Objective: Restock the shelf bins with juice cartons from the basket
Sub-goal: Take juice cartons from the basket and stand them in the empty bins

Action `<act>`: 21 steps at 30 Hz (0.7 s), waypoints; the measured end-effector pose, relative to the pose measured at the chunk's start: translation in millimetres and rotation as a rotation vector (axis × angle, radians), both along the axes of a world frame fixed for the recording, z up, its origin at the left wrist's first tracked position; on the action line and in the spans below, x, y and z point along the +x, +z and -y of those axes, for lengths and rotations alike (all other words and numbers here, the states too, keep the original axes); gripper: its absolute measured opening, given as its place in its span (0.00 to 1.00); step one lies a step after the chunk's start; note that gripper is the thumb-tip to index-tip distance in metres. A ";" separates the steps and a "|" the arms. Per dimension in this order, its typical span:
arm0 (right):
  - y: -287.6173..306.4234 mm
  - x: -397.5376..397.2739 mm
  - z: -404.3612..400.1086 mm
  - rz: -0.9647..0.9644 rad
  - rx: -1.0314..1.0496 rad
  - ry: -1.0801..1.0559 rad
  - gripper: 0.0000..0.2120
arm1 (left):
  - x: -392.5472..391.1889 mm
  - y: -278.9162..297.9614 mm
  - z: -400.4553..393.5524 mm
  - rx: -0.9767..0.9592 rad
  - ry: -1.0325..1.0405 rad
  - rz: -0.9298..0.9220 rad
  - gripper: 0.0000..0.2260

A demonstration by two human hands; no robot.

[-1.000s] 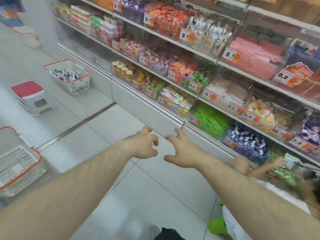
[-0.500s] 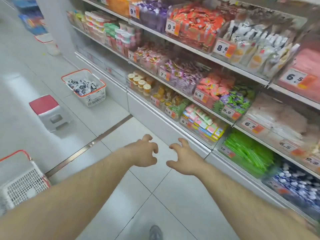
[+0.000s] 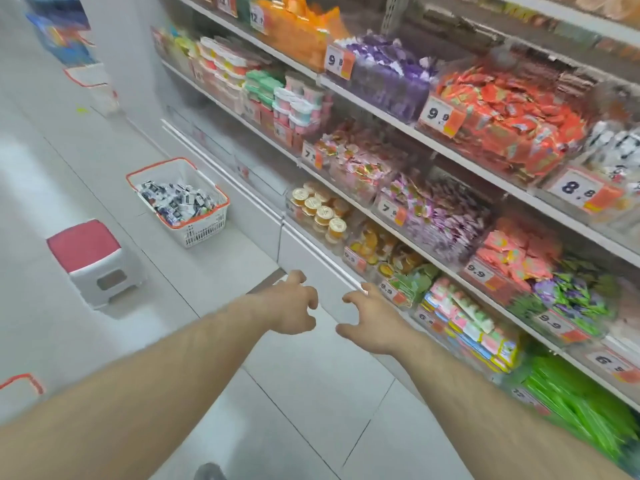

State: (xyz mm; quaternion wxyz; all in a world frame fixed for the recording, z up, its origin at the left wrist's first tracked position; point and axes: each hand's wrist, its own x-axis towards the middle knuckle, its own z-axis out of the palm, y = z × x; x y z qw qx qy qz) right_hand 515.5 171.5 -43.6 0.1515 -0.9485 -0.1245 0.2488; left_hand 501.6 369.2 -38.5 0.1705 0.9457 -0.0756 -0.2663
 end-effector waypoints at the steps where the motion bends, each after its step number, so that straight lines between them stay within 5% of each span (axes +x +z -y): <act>1: 4.0 14.1 -19.5 0.007 -0.004 -0.006 0.31 | 16.7 1.1 -19.6 -0.001 -0.004 0.008 0.19; 21: -32.4 339.3 -301.6 -0.014 0.110 0.015 0.25 | 332.0 -11.6 -298.9 0.100 0.080 -0.018 0.18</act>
